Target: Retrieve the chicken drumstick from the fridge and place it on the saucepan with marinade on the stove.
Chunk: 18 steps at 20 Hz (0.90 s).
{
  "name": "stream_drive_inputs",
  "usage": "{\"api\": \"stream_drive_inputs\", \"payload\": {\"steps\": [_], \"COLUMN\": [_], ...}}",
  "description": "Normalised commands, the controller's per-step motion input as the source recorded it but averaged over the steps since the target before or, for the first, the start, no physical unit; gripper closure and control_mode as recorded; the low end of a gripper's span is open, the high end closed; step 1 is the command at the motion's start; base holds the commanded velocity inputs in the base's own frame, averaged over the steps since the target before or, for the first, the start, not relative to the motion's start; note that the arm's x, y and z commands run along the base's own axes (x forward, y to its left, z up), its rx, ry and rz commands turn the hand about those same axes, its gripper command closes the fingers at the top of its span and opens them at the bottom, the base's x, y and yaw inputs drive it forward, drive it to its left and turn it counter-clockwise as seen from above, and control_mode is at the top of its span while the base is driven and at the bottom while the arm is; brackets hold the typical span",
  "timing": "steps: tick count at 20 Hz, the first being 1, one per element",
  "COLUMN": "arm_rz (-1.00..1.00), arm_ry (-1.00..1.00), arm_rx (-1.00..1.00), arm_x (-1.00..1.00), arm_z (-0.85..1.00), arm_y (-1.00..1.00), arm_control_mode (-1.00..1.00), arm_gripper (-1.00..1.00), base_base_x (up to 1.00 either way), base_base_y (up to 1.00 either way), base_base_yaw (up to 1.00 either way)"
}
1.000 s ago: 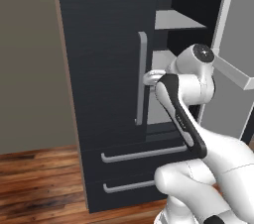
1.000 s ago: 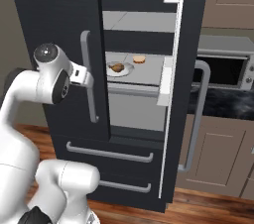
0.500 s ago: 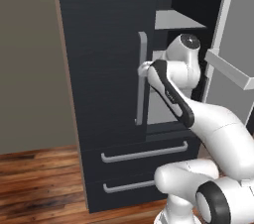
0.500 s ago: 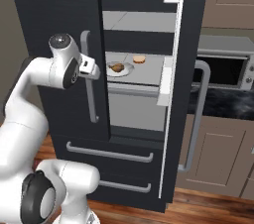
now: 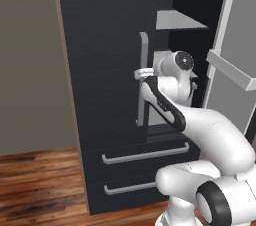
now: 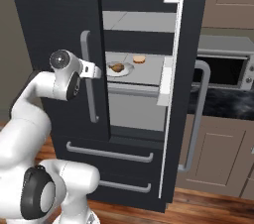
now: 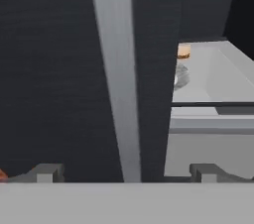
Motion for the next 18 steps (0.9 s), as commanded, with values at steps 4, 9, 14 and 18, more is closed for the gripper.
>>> {"api": "stream_drive_inputs", "payload": {"steps": [4, 9, 14, 18], "arm_rz": [0.0, 0.0, 0.0, 0.0], "arm_ry": [-0.11, 0.01, 0.08, 0.08], "arm_rx": [-0.01, 0.0, 0.0, 0.0], "arm_x": [0.53, 0.85, 1.0, 1.0], "arm_z": [-0.04, 0.0, 0.0, -0.01], "arm_y": [0.17, 0.02, -0.03, 0.0], "arm_control_mode": [-1.0, -1.0, -1.0, -1.0], "arm_gripper": [-1.0, -1.0, -1.0, -1.0], "base_base_x": [0.0, 0.0, 0.0, 0.0], "base_base_y": [0.0, 0.0, 0.0, 0.0], "base_base_yaw": [0.0, 0.0, 0.0, 0.0]}}
